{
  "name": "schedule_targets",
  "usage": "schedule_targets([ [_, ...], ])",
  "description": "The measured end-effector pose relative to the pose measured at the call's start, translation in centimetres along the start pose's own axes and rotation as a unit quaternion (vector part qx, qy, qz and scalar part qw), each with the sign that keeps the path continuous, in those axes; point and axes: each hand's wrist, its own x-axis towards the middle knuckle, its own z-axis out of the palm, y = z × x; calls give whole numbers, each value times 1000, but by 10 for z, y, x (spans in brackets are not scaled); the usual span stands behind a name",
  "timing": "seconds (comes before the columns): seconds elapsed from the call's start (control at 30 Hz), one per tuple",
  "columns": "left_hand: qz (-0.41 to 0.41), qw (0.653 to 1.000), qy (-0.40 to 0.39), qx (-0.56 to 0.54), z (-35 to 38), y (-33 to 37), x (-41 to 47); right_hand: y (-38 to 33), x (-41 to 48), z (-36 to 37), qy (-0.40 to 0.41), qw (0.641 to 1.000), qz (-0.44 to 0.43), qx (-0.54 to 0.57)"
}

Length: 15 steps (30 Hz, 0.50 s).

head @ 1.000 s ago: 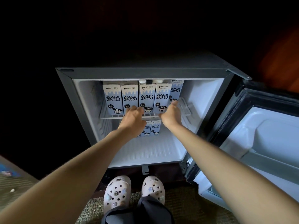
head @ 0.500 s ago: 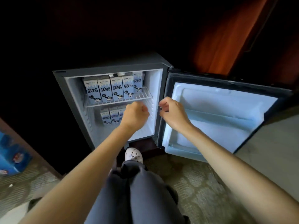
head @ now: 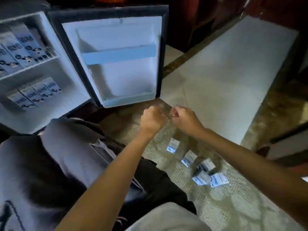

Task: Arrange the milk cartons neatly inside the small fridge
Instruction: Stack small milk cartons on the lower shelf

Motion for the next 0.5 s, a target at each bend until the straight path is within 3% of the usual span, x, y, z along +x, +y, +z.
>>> schedule_targets([
  [0.13, 26, 993, -103, 52, 64, 1, -11, 78, -34, 39, -25, 994, 110, 5],
  [0.33, -8, 973, -211, 96, 112, -14, -16, 167, -63, 107, -121, 961, 251, 2],
  [0.5, -41, 965, -236, 108, 127, -23, -14, 193, -54, 144, -170, 947, 267, -46],
])
